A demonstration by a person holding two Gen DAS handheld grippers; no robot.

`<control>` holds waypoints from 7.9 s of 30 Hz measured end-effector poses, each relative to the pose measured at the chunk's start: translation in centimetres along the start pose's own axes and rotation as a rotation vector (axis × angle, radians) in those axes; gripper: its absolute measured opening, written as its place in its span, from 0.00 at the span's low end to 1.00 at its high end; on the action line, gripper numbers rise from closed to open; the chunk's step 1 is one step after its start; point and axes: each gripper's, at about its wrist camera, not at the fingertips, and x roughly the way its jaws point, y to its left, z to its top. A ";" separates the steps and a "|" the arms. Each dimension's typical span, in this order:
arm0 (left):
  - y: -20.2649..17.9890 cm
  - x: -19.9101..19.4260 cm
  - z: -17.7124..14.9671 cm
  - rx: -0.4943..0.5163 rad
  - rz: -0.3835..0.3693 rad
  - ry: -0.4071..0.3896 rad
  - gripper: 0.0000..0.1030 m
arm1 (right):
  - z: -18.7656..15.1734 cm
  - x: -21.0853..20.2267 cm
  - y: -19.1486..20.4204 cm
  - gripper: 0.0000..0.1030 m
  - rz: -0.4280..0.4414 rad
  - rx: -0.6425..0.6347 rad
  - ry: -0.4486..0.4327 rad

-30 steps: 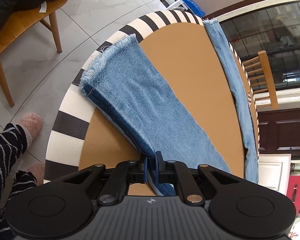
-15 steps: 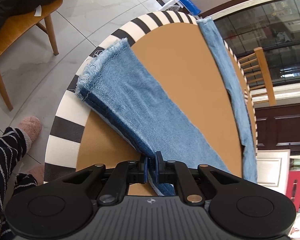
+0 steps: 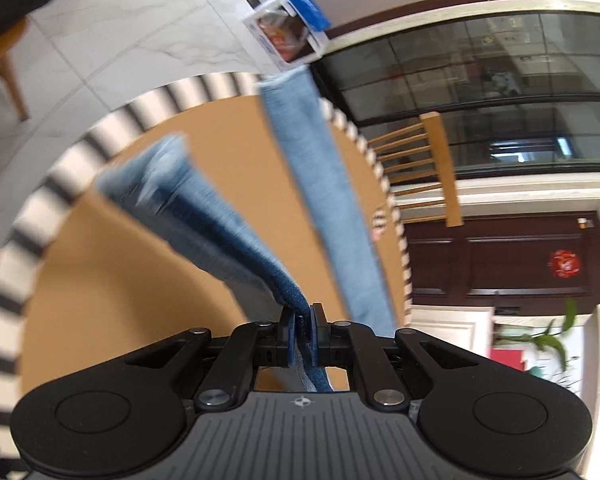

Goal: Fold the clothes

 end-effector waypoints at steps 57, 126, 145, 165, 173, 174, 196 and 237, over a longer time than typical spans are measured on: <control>-16.2 24.4 20.6 1.345 0.074 0.311 0.51 | -24.0 17.3 20.9 0.26 0.248 0.166 0.160; -19.6 40.6 -1.7 1.800 -0.244 0.979 0.94 | -11.6 27.9 14.1 0.55 -1.205 -0.835 -0.323; -20.2 41.6 -1.4 1.766 -0.255 1.014 0.93 | -12.2 17.7 10.9 0.19 -0.978 -0.462 -0.464; -21.2 39.7 2.2 1.834 -0.356 0.995 0.86 | -18.9 11.6 19.3 0.50 -0.576 -0.018 -0.519; -21.0 37.0 16.5 1.775 -0.579 1.098 0.91 | -37.5 14.5 30.4 0.61 -0.377 0.304 -0.478; -20.7 37.2 18.0 1.779 -0.581 1.125 0.91 | -39.4 15.4 31.5 0.61 -0.347 0.360 -0.486; -17.3 41.3 23.4 1.723 -0.325 1.552 0.59 | -43.3 23.4 32.2 0.29 -0.081 0.665 -0.403; -15.5 44.3 29.4 1.494 -0.218 1.633 0.11 | -44.5 25.7 36.6 0.08 -0.227 0.700 -0.369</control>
